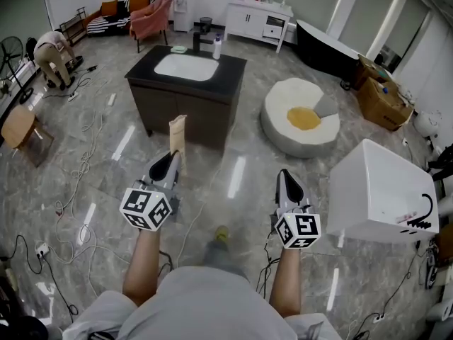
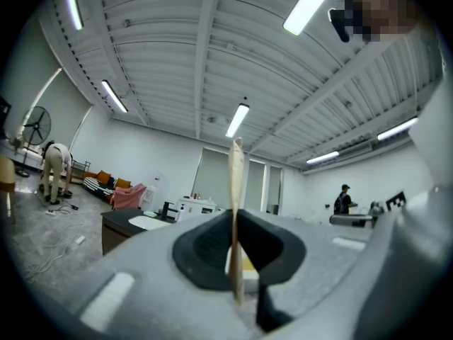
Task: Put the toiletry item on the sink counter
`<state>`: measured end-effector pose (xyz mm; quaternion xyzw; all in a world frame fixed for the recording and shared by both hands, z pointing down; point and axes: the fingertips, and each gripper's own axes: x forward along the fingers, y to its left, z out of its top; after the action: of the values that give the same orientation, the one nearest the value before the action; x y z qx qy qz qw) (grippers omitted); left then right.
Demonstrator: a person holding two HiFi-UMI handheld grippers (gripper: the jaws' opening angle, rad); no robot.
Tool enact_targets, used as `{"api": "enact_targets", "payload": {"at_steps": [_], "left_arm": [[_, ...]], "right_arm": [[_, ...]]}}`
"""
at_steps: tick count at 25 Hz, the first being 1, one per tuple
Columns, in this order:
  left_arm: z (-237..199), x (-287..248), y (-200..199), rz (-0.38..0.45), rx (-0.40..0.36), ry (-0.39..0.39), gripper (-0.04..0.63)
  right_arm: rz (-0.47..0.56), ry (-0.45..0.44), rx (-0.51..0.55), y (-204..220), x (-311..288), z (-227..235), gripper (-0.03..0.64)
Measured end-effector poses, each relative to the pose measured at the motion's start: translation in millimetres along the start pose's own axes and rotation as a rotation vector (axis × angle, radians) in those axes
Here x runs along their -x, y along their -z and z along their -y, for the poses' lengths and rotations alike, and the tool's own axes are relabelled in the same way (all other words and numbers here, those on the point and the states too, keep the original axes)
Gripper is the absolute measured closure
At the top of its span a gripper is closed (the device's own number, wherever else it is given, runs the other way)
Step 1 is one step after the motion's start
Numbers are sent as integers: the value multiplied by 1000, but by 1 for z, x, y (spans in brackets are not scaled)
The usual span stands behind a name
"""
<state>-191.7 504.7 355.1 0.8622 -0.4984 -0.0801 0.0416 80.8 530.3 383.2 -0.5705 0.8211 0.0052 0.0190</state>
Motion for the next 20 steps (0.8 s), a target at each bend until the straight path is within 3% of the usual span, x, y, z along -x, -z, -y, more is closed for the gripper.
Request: {"api": "enact_targets", "payload": {"at_steps": [20], "left_arm": [[-76,-205,19,-62,-3,-41,578]], "right_arm": [[-15,-42,-38,22,-202,109,614]]}}
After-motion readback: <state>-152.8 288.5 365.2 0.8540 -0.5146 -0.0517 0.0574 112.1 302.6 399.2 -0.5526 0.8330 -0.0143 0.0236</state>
